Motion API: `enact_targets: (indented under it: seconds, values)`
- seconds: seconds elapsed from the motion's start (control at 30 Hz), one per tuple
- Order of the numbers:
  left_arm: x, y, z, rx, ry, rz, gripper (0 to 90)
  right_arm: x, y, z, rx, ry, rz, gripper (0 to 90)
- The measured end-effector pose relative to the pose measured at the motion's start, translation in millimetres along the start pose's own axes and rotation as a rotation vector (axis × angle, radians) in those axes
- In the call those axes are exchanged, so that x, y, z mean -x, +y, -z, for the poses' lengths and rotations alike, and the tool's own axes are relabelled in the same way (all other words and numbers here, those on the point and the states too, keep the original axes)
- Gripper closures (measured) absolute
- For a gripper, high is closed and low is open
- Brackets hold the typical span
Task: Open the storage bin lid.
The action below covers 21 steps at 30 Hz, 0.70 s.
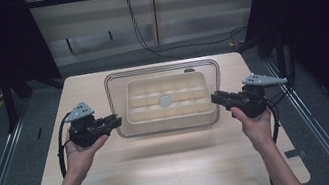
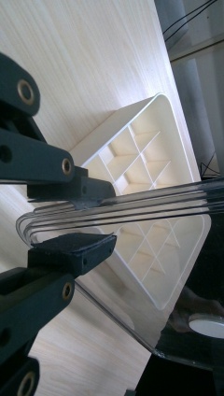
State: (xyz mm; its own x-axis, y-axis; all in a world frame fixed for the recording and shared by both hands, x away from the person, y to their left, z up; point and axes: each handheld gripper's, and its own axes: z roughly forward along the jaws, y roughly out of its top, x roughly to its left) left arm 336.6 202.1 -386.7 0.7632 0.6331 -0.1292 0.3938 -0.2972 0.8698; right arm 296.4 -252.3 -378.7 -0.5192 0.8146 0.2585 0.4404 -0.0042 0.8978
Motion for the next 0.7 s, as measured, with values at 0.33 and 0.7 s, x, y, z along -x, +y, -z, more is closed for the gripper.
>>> enact_targets:
  seconds: [0.33,0.7]
  values:
    - [6.8,-7.6,2.8,-0.011,-0.011,0.010,73.2,-5.8,-5.4,9.6,-0.010,0.002,0.000,72.8]
    - [16.5,-23.0,5.4,-0.051,0.004,0.002,72.5,-12.9,-15.2,16.0,-0.034,0.016,-0.001,73.7]
